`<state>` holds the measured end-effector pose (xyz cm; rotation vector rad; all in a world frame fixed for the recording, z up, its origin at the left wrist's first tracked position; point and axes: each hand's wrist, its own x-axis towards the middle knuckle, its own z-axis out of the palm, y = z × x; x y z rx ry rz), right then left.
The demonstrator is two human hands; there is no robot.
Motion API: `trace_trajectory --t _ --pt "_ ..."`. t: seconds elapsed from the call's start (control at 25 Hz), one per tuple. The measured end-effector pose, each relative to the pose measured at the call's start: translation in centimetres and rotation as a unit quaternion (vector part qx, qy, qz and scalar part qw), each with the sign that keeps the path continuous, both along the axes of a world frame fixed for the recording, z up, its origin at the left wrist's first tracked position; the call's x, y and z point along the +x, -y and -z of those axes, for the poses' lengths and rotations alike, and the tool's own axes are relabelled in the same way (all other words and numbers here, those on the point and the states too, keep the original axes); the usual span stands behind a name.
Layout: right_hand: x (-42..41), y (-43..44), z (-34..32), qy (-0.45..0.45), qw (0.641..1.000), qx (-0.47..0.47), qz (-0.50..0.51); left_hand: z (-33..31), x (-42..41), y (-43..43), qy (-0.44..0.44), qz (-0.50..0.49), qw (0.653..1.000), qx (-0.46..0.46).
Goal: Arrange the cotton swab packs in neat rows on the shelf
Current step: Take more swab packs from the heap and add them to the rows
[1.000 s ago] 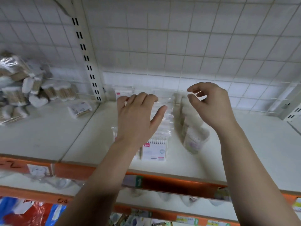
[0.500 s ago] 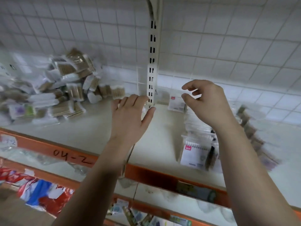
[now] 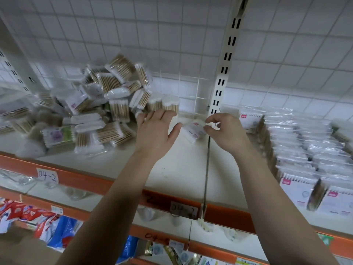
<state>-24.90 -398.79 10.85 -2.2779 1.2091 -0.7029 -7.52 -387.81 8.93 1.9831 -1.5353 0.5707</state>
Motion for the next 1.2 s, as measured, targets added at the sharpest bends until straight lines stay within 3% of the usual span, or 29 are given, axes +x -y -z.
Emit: trace_trajectory --t 0.16,0.32,0.68,0.84,1.2 --pt "2.2 0.9 2.2 -0.049 0.999 0.01 0.021 -0.3 1.2 2.0 0.032 0.019 0.999 0.02" --pt "3.3 1.2 3.4 -0.059 0.997 0.025 0.03 1.5 1.3 3.0 -0.01 0.03 0.999 0.02" --pt "2.4 0.6 1.6 0.041 0.993 0.108 0.024 3.0 2.2 3.1 -0.065 0.042 0.997 0.005" --pt "1.6 1.6 0.2 -0.021 0.999 0.036 0.016 3.3 1.9 3.3 -0.056 0.053 0.997 -0.001" --pt "0.8 1.3 0.0 0.022 0.999 0.041 -0.007 3.0 1.6 2.8 -0.025 0.053 0.998 0.015"
